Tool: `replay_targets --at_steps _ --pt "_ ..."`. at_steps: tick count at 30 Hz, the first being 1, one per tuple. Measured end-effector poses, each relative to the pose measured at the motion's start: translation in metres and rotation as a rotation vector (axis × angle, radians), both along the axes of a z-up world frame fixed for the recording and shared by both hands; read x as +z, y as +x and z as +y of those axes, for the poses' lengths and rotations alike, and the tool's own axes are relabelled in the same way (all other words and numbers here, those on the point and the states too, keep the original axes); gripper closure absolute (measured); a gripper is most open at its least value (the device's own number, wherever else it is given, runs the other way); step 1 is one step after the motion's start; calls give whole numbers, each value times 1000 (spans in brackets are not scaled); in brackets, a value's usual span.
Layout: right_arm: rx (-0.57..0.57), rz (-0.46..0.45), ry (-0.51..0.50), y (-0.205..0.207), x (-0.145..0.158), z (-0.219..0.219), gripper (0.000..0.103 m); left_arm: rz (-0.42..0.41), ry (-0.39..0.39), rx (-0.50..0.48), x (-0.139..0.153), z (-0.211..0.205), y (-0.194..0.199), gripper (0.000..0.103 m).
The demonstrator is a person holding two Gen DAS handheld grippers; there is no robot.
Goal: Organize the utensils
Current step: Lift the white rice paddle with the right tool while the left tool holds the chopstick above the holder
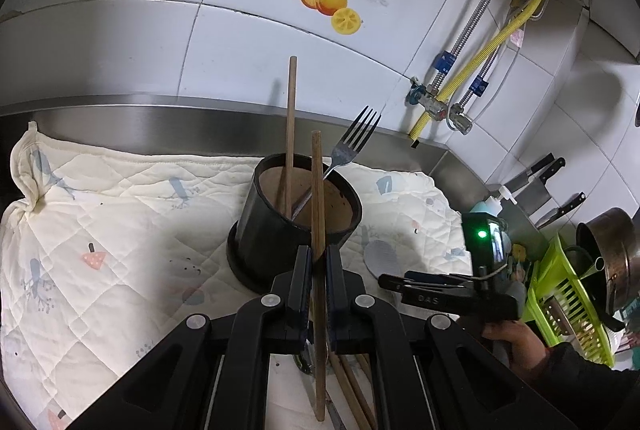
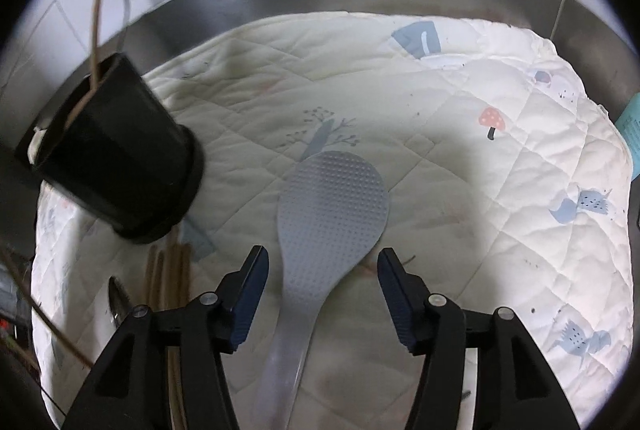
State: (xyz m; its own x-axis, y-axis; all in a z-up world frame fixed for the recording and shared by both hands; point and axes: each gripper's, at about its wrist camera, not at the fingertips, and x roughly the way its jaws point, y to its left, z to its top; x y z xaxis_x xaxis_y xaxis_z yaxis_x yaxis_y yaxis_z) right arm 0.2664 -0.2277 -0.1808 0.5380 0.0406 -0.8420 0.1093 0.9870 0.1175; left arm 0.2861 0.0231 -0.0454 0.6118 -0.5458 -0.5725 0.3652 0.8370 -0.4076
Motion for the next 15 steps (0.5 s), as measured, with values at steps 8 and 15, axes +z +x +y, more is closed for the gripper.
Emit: replay_targets --at_steps 8,15 --pt "16 26 -65 14 -6 13 32 3 -6 -3 -1 0 6 96" --pt "46 33 -138 18 -10 23 39 3 -7 4 0 2 10 96"
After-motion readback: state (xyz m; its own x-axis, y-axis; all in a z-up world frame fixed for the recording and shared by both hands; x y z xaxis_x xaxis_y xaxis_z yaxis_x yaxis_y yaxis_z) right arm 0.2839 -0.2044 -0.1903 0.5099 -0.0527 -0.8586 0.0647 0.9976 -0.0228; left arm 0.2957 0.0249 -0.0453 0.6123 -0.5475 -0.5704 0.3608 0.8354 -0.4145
